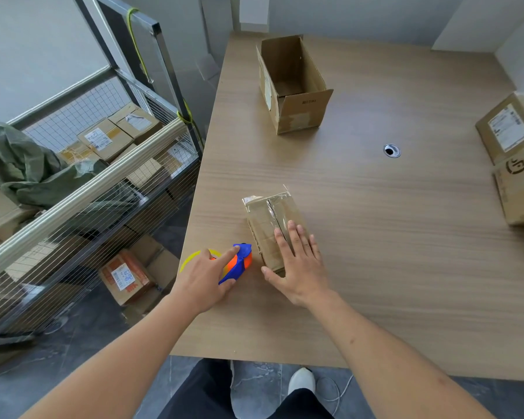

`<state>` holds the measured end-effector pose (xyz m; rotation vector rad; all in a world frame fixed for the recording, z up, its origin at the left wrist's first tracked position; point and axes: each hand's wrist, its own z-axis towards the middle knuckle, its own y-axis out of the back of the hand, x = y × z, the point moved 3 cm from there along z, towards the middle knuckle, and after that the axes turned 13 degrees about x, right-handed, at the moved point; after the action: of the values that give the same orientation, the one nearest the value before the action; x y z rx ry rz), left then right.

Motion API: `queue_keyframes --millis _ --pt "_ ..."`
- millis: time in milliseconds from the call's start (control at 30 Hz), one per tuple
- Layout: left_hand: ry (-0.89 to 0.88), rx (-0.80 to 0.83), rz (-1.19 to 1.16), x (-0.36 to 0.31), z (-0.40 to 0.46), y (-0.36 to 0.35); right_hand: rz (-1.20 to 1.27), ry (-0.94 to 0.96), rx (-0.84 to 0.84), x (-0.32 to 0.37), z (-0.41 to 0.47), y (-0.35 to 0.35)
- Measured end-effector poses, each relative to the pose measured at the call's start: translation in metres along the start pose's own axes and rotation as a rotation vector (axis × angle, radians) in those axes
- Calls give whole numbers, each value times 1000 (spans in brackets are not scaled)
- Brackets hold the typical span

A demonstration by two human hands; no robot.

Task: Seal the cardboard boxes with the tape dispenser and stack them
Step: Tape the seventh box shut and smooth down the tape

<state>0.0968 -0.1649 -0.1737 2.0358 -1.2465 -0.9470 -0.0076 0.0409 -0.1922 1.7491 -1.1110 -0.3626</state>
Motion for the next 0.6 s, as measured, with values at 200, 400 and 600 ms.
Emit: queue_keyframes --millis 200,400,600 --pt "-9 3 -25 -8 9 -10 -73 -97 -108 14 5 -11" --pt "-15 -153 213 -12 6 11 -160 -153 -149 19 10 -19" --pt "-181 -220 88 -6 20 7 -119 -138 -21 21 1 -5"
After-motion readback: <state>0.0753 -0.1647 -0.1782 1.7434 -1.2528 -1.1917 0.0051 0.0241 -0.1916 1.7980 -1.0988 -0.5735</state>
